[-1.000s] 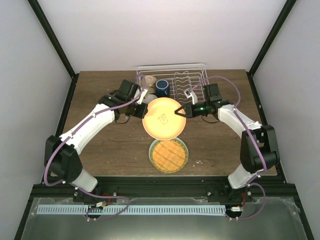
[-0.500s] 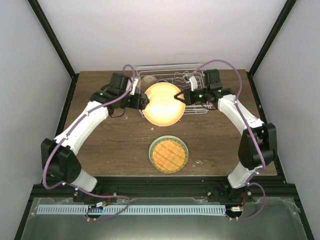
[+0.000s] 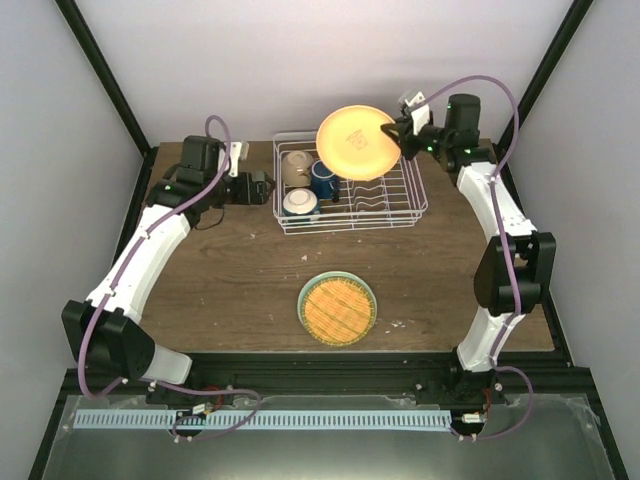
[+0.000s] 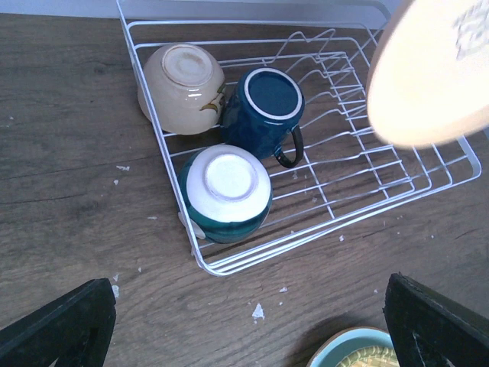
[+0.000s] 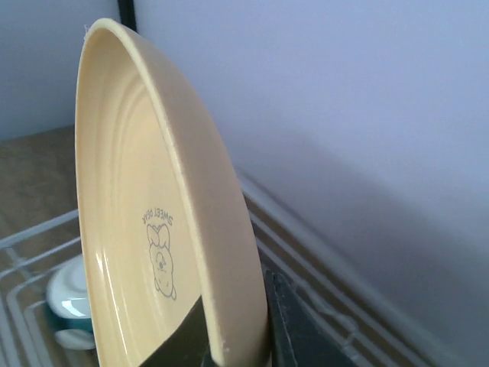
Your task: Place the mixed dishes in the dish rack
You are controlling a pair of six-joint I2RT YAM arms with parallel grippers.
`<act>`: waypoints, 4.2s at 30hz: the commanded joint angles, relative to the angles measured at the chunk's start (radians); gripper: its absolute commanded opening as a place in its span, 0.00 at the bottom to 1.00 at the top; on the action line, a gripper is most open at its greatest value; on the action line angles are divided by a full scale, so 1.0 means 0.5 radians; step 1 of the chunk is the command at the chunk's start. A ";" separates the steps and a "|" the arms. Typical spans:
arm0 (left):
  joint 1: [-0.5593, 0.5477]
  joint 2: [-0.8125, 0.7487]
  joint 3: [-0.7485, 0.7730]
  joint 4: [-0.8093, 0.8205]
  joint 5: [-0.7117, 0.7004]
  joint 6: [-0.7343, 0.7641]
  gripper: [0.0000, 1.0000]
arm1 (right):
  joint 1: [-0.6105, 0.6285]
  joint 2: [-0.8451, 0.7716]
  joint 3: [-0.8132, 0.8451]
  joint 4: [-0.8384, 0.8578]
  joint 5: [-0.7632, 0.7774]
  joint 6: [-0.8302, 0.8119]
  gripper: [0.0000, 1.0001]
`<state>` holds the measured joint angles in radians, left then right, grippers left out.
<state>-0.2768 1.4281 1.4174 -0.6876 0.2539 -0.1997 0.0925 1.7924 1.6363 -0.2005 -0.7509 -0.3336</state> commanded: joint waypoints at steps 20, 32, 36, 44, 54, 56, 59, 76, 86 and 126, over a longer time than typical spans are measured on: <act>0.064 0.272 0.075 0.016 0.098 -0.061 0.97 | -0.213 0.587 0.333 0.452 -0.146 -1.170 0.01; 0.076 0.423 0.209 -0.016 0.133 -0.052 0.97 | -0.191 0.557 0.041 0.446 -0.234 -1.379 0.01; 0.073 0.468 0.253 -0.023 0.150 -0.042 0.97 | -0.163 0.483 -0.169 0.565 -0.231 -1.394 0.07; 0.077 0.518 0.306 -0.036 0.171 -0.017 0.97 | -0.106 0.388 -0.374 0.767 -0.171 -1.293 0.27; 0.067 0.451 0.161 -0.097 0.176 0.046 0.97 | -0.093 0.111 -0.608 0.981 -0.057 -1.080 0.59; 0.050 0.414 0.104 -0.107 0.164 0.060 0.97 | -0.093 0.026 -0.656 0.936 -0.030 -1.086 0.65; -0.003 0.367 0.021 -0.129 0.152 0.083 0.97 | -0.093 -0.127 -0.722 0.731 -0.033 -1.170 0.72; -0.590 0.441 -0.282 -0.210 -0.114 0.130 0.95 | -0.057 -1.035 -1.269 0.548 0.535 0.223 0.93; -0.873 0.461 -0.420 -0.206 -0.159 0.143 0.75 | -0.055 -0.997 -1.127 0.202 0.937 0.541 0.90; -0.945 0.831 -0.707 0.261 0.425 0.273 0.11 | -0.054 -1.062 -1.264 0.222 0.881 0.398 0.93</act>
<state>-0.7414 1.8278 1.1030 -0.5564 0.4862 -0.0834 0.0559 1.2743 1.0107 -0.0891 -0.3115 -0.1230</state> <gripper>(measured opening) 0.171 0.931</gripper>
